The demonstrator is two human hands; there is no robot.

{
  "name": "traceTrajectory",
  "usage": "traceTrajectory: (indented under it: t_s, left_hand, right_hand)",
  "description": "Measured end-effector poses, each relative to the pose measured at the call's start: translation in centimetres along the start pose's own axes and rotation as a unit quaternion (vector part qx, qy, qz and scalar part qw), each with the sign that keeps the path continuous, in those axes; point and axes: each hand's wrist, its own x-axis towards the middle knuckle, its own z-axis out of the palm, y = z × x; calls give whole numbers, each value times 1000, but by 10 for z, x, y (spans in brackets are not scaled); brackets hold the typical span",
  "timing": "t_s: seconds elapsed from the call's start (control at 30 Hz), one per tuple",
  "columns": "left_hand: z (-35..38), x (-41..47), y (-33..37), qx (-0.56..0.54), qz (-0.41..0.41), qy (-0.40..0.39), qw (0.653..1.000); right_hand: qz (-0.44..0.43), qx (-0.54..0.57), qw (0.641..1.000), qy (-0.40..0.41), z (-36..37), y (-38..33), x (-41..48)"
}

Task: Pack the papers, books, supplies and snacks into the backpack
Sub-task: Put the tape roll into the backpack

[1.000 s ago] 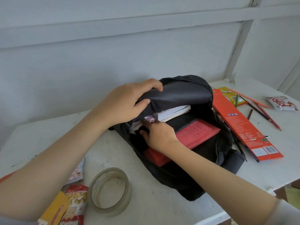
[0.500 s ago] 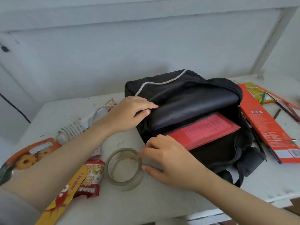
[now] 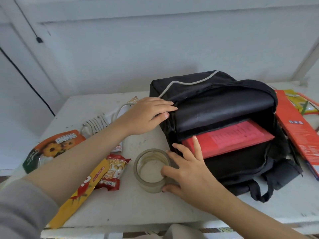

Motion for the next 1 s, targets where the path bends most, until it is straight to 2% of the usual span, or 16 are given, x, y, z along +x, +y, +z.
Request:
traceTrajectory:
  t_s: [0.07, 0.17, 0.27, 0.33, 0.5, 0.67, 0.77, 0.87, 1.0]
  left_hand:
    - [0, 1, 1, -11, -4, -2, 1000]
    - [1, 4, 1, -24, 0, 5, 1000]
    - [1, 6, 1, -42, -3, 15, 999]
    - [1, 8, 2, -57, -12, 20, 998]
    - [8, 16, 12, -42, -46, 35, 997]
    - [20, 25, 31, 35, -82, 34, 995]
    - [28, 27, 37, 84, -62, 86, 991]
    - [26, 28, 41, 77, -84, 150, 982]
    - [22, 32, 45, 51, -105, 199, 973]
  right_hand:
    - [5, 32, 999, -9, -2, 1, -2]
    - [24, 169, 985, 2, -14, 4, -7]
    - [41, 288, 955, 51, -34, 10, -14]
    - [62, 311, 944, 91, -49, 20, -20]
    - [168, 230, 948, 142, -66, 64, -45]
    - [303, 175, 925, 145, -64, 102, -66]
    - [333, 172, 913, 162, -59, 119, -73]
    - [361, 190, 892, 195, -55, 132, -75]
    - [404, 109, 882, 216, -52, 146, -68]
